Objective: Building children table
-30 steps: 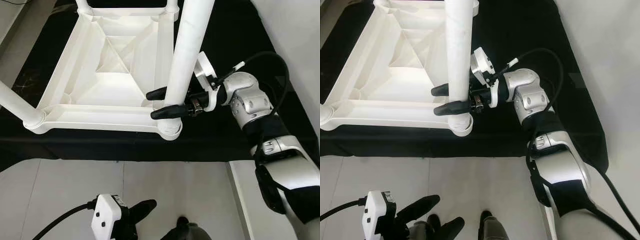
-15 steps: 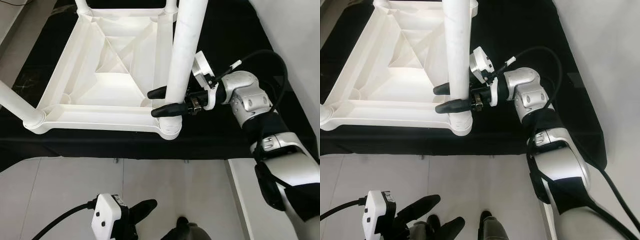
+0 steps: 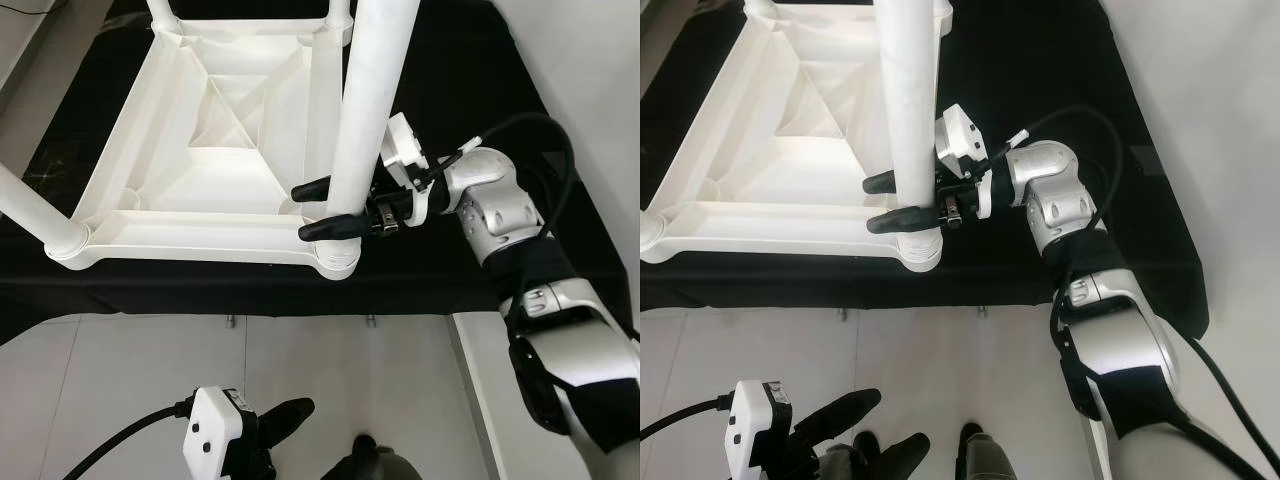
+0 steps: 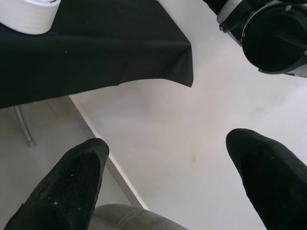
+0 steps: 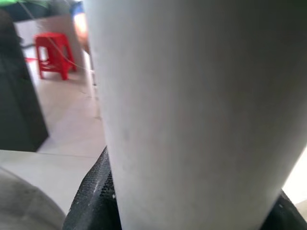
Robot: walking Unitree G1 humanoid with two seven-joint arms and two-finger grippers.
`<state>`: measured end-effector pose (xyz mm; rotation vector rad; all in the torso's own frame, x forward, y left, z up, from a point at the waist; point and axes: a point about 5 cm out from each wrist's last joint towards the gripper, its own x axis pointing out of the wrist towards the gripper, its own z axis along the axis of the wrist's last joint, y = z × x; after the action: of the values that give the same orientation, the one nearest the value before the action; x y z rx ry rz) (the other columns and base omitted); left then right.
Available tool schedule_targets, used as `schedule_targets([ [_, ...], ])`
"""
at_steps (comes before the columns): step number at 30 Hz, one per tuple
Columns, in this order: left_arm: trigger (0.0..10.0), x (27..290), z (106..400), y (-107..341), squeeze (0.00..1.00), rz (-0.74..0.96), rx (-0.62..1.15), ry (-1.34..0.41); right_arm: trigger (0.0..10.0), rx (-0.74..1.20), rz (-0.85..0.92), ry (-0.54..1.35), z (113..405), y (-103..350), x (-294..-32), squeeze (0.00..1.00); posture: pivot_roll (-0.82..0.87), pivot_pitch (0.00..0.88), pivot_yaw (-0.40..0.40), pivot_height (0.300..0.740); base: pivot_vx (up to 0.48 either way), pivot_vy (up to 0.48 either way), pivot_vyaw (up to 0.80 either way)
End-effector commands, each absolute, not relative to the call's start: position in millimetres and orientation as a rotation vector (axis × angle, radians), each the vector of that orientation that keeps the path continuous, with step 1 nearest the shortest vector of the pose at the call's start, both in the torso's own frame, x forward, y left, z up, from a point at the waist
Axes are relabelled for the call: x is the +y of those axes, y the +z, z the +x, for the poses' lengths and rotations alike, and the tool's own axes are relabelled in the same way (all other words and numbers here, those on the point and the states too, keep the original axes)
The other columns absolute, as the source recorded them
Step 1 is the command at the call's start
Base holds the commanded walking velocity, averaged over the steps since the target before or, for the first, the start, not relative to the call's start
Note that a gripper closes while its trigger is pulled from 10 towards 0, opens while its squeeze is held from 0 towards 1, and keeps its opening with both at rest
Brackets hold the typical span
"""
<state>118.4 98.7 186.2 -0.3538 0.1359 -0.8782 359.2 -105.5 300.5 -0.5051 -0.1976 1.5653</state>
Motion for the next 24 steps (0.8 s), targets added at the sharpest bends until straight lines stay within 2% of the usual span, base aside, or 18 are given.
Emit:
schedule_targets([
  [1,10.0,98,115,186,0.0,-0.353,0.152,-0.896,10.0,0.091,-0.536,1.476,366,244,-117,0.0,0.05,0.407,0.001,0.74,0.0,0.0,0.0],
  [5,10.0,96,115,188,0.0,-0.356,0.141,-0.901,10.0,0.115,-0.554,1.43,363,250,-128,0.0,0.04,0.405,0.001,0.74,0.0,0.0,0.0],
  [11,10.0,98,119,185,0.0,-0.352,0.145,-0.897,10.0,0.148,-0.552,1.402,364,248,-129,0.0,0.03,0.402,0.0,0.74,0.0,0.0,0.0],
  [16,10.0,98,122,184,0.0,-0.351,0.138,-0.896,10.0,0.2,-0.507,1.251,372,244,-127,0.0,0.02,0.399,-0.008,0.74,0.0,0.0,0.0],
  [19,10.0,98,122,184,0.0,-0.351,0.138,-0.896,10.0,0.2,-0.507,1.251,372,244,-127,0.0,0.02,0.399,-0.008,0.74,0.0,0.0,0.0],
  [22,10.0,97,122,184,0.0,-0.351,0.135,-0.894,10.0,0.218,-0.422,1.059,378,243,-142,0.0,0.02,0.4,-0.008,0.74,0.0,0.0,0.0],
  [24,10.0,97,122,184,0.0,-0.351,0.135,-0.894,10.0,0.218,-0.422,1.059,378,243,-142,0.0,0.02,0.4,-0.008,0.74,0.0,0.0,0.0],
])
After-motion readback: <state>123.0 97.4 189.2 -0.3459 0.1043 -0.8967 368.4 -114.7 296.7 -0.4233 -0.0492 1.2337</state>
